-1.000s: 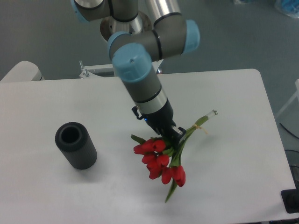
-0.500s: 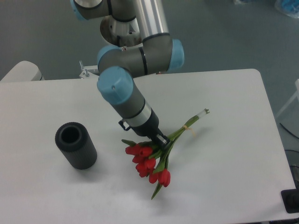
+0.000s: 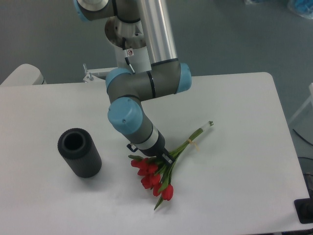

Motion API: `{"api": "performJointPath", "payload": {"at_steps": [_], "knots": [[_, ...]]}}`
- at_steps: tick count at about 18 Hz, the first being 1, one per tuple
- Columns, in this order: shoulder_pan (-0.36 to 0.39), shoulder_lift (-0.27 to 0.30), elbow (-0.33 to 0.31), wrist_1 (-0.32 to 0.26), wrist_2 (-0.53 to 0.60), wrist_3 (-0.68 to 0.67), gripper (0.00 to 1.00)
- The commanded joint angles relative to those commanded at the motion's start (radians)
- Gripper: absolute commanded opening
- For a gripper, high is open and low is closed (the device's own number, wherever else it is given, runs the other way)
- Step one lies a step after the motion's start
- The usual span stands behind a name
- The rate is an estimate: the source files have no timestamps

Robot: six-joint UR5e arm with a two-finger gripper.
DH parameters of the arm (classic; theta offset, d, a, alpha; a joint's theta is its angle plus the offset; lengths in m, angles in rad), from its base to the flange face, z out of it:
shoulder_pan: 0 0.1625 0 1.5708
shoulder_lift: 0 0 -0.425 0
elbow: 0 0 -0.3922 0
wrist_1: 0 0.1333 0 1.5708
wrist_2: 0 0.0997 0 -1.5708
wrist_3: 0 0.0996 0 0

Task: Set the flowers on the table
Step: 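Tilt the tulips sideways and lay them flat on the table, then open the gripper to release the tulip stems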

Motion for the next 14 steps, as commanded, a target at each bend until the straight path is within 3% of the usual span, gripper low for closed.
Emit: {"api": "performJointPath", "payload": {"at_steps": [1, 3, 4, 7, 10, 14], "knots": [[0.0, 0.005, 0.0, 0.002, 0.003, 0.002, 0.48], [0.002, 0.012, 0.011, 0.005, 0.008, 0.0, 0.85], [0.0, 0.015, 0.017, 0.005, 0.009, 0.0, 0.92], [0.006, 0.046, 0.047, 0.003, 0.0, 0.002, 0.96], [0.018, 0.061, 0.126, -0.021, 0.0, 0.0, 0.99], [0.026, 0.064, 0.262, -0.182, -0.002, 0.002, 0.99]]}}
